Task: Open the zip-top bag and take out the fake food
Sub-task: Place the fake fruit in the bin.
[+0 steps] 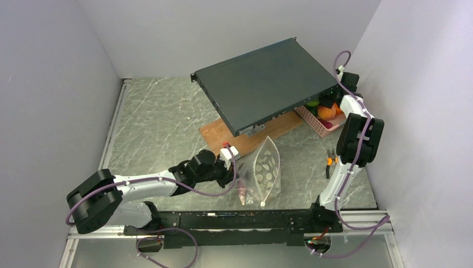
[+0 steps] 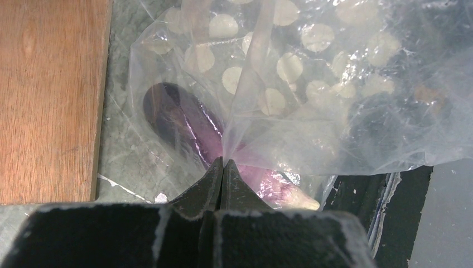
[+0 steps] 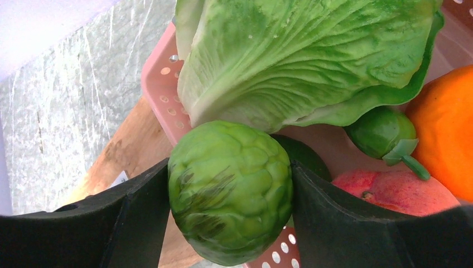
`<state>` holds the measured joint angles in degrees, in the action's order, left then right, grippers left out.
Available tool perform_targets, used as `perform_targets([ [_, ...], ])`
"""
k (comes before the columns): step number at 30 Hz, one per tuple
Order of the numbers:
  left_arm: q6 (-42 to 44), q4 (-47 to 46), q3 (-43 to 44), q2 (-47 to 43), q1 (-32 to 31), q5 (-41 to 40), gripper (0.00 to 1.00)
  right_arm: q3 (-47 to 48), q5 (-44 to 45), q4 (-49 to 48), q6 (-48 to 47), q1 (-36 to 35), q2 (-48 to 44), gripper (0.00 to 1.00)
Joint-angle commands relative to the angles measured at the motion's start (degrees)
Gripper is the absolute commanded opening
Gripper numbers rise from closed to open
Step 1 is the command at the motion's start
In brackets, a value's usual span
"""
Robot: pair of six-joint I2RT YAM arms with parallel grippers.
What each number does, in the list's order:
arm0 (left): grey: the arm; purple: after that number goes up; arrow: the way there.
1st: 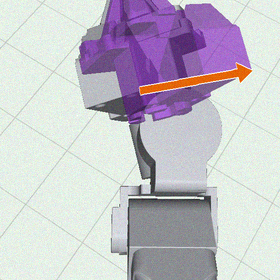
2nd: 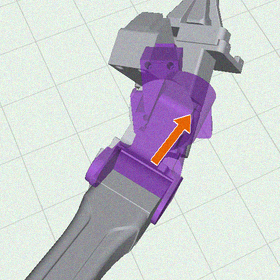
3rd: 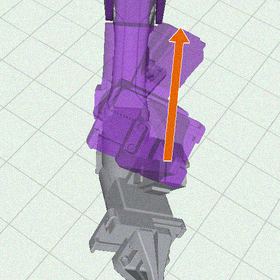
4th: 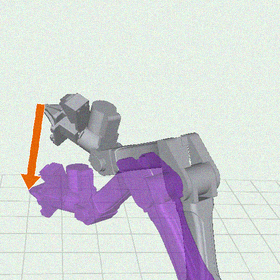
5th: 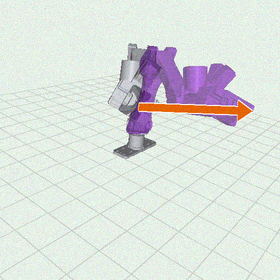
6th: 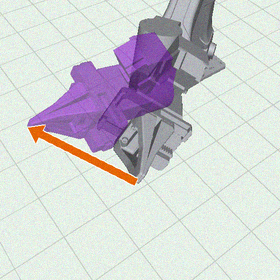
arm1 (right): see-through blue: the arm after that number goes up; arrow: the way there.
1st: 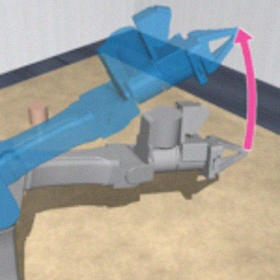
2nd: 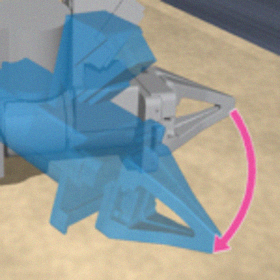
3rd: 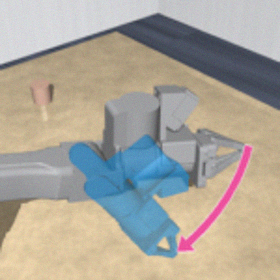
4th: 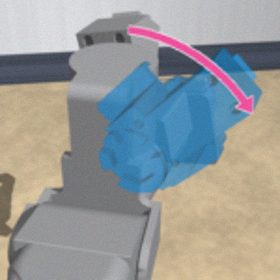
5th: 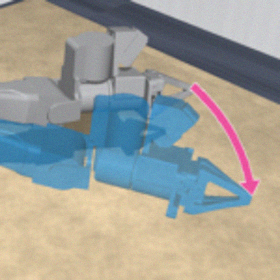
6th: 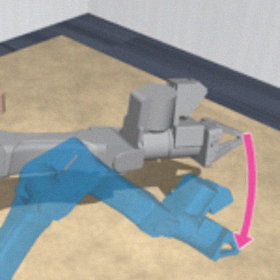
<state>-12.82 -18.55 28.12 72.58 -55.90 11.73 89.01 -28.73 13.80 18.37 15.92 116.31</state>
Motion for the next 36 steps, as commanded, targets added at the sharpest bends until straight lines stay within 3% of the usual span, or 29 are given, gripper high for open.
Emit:
perform_targets([
  [1,-0.16,-1.14,0.64,-1.60,0.18,-0.29,0.00,1.56,-0.01,-0.36,-0.70,0.25,-0.81,0.73],
  [10,-0.60,-1.51,0.01,-2.28,0.18,-0.52,0.00,1.08,-0.89,-0.27,-0.87,0.28,-1.26,0.87],
  [29,-0.98,-1.84,-0.25,-2.78,0.18,-0.31,0.00,2.32,0.53,1.00,-0.67,2.80,-4.20,0.88],
  [36,-1.08,-2.02,-0.35,-2.83,0.03,-0.21,0.00,2.89,4.95,2.59,-1.34,3.02,-5.51,0.85],
])
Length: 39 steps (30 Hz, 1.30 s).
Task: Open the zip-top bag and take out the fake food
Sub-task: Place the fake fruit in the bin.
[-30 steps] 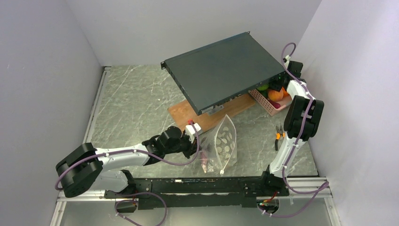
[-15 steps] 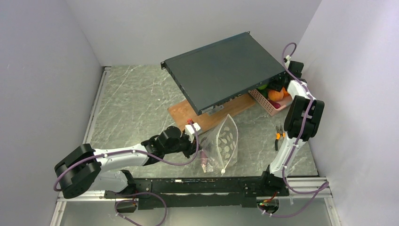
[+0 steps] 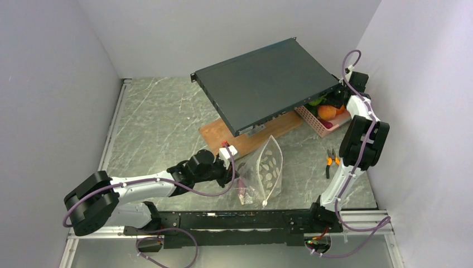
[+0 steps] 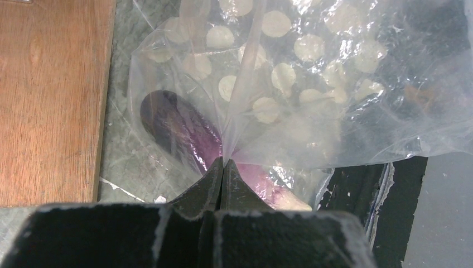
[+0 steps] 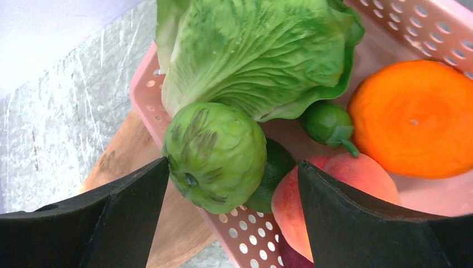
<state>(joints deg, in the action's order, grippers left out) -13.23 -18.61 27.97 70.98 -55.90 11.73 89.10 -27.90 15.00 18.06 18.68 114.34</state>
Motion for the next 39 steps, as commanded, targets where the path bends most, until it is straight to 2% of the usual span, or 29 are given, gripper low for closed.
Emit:
perform_targets([
  [1,-0.65,-1.96,-0.19,-1.34,0.09,-0.21,0.00,2.94,5.27,1.69,-1.28,0.29,-3.66,0.84],
  [6,-0.76,-2.09,-0.45,-1.61,0.09,-0.19,0.00,3.12,9.89,3.06,-2.51,0.34,-4.43,0.81],
  [17,-0.74,-2.38,-0.96,-2.15,0.04,-0.46,0.00,2.89,14.30,3.89,-3.05,0.46,-7.24,0.82],
  [29,-1.06,-2.75,-1.59,-2.81,0.07,-0.73,0.00,-0.22,10.71,4.04,-3.21,0.65,-12.23,0.83],
  [39,-0.81,-3.39,-2.13,-3.43,0.04,-0.67,0.00,-10.50,10.02,4.64,-3.39,1.21,-19.91,0.83],
])
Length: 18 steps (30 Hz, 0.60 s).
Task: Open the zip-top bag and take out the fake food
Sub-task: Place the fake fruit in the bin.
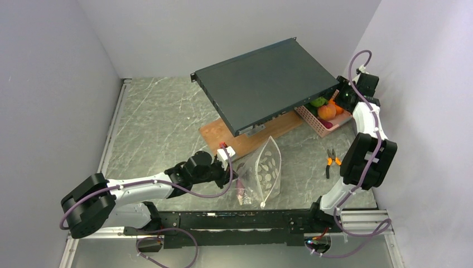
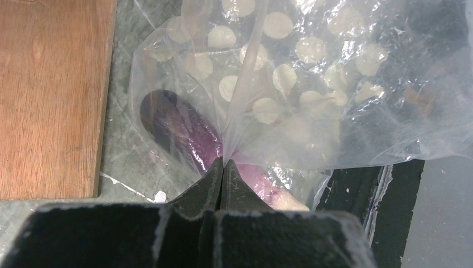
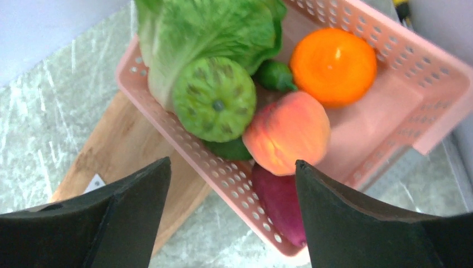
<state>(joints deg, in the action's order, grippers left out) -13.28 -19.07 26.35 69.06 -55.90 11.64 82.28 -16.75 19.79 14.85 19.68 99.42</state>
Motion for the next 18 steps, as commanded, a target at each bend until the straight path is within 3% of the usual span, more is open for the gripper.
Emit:
perform_targets([
  [1,-0.64,-3.10,-0.51,-1.43,0.08,-0.52,0.00,-4.96,-1.04,-0.27,0.18,0.43,-5.79,0.83],
  [12,-0.33,-3.65,-0.61,-1.39,0.04,0.45,0.00,-14.17,-1.87,-0.01,5.26,4.96,-11.53,0.83],
  [18,-0.76,-4.19,-1.84,-2.77,0.06,0.01,0.00,-20.16,-7.03,2.02,1.59,7.25,-16.92,0.83],
])
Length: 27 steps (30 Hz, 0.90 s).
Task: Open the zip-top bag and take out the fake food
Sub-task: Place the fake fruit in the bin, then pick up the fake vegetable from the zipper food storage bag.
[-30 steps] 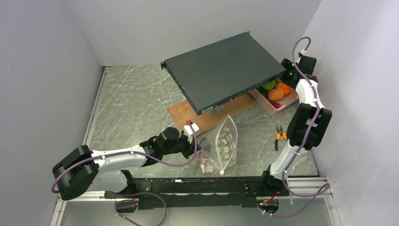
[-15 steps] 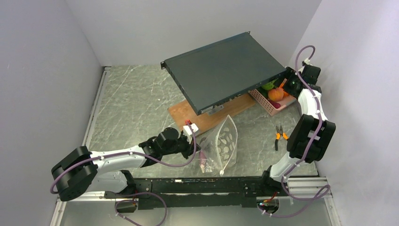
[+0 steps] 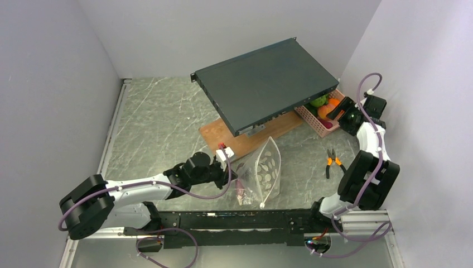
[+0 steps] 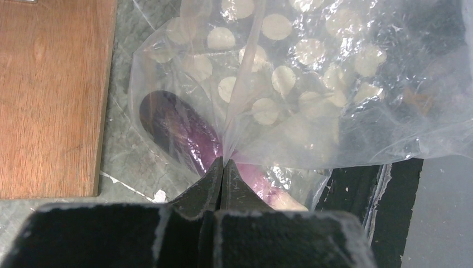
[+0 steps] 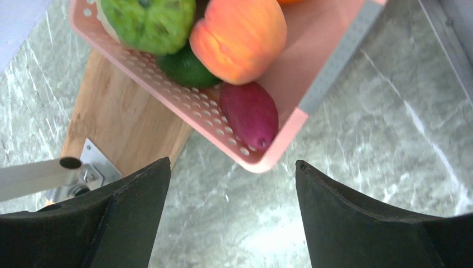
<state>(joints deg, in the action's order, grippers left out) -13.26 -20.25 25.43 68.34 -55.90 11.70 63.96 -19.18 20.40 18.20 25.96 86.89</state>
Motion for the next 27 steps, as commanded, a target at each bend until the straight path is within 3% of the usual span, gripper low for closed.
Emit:
perform_targets([
  [1,-0.85,-3.16,-1.03,-2.09,0.08,-0.10,0.00,-2.37,-6.55,2.43,-2.93,1.24,-5.01,0.83],
  [11,-1.73,-3.74,-0.99,-1.93,-0.15,0.42,0.00,-3.06,-18.32,12.97,-17.17,1.34,-11.19,0.82],
  [27,-0.54,-3.89,-2.43,-5.91,-0.44,1.10,0.00,0.39,-39.06,36.26,-50.34,1.21,-16.47,0.81],
])
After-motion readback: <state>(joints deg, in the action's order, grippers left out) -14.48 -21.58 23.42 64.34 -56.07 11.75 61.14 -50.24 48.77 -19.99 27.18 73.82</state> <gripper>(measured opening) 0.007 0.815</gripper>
